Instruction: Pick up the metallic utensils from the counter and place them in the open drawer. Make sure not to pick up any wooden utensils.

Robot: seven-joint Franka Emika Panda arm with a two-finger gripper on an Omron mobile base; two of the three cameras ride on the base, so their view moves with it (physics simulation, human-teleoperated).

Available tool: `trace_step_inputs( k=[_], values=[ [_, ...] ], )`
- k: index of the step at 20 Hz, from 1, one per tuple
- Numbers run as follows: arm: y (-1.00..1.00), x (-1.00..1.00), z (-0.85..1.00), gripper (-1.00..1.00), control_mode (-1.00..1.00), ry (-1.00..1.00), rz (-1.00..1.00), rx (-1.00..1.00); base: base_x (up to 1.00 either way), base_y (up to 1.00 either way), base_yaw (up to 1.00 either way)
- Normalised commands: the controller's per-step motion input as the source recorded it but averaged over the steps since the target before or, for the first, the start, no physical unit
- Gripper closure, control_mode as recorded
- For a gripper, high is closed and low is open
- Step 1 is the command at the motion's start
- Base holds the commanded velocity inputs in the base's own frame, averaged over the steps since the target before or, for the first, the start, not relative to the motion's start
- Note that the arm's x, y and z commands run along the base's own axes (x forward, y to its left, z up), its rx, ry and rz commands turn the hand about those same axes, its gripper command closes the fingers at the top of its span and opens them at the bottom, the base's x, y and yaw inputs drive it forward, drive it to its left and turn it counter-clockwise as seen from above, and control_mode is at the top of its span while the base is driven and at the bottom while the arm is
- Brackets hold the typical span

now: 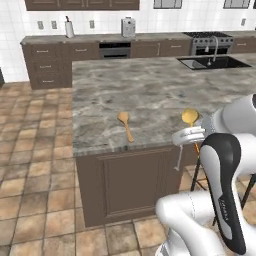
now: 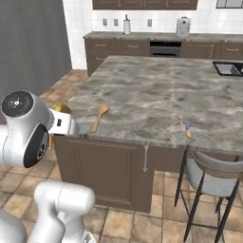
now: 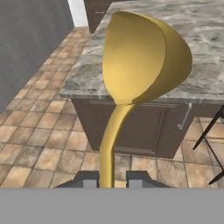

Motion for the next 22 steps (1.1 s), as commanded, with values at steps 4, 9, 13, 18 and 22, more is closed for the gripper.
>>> trace_step_inputs(
  k=[4,9,13,18,22],
  values=[
    [0.00,0.00,0.00,1.00,1.00,0.00,0.00,0.00,0.01,1.00,-0.01],
    [0.00,0.00,0.00,1.00,1.00,0.00,0.00,0.00,0.11,1.00,-0.05],
    [0.00,0.00,0.00,1.00,1.00,0.00,0.00,0.00,0.59,1.00,-0.15],
    [0.00,0.00,0.00,1.00,1.00,0.00,0.00,0.00,0.01,1.00,-0.30],
    [0.00,0.00,0.00,1.00,1.00,0.00,0.00,0.00,0.10,1.00,-0.37]
  ],
)
